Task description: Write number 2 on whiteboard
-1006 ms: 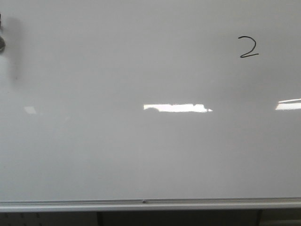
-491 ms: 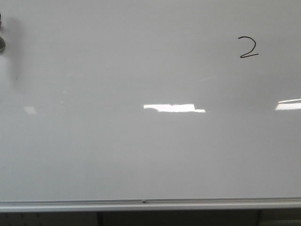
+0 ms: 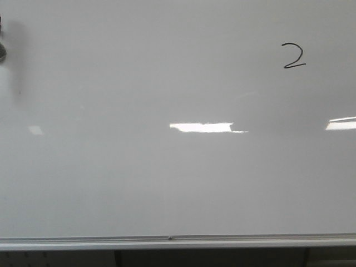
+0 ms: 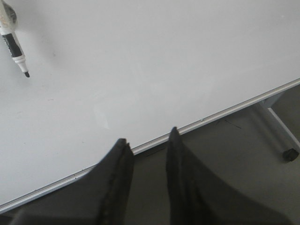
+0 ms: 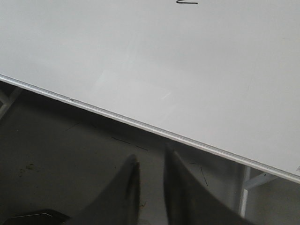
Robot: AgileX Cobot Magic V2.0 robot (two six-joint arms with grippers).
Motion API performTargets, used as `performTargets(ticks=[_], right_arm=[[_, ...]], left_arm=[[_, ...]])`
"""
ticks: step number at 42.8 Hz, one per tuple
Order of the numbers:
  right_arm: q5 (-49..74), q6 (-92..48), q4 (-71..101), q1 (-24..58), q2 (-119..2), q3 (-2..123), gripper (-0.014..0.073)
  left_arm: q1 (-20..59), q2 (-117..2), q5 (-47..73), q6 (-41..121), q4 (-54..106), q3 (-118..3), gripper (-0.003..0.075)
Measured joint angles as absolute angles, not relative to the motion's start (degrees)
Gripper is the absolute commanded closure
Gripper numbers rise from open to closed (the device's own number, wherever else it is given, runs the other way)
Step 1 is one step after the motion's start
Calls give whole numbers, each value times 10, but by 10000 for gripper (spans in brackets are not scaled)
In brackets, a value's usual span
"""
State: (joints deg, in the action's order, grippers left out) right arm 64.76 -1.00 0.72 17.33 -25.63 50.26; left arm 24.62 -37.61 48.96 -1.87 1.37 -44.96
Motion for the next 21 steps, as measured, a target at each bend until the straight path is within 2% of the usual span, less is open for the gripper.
performTargets(ticks=[2, 21], right_arm=[[648, -10, 7, 173, -256, 503, 664], [646, -10, 7, 173, -256, 503, 663]], left_arm=[[246, -376, 488, -19, 14, -450, 741], [246, -376, 470, -18, 14, -450, 741]])
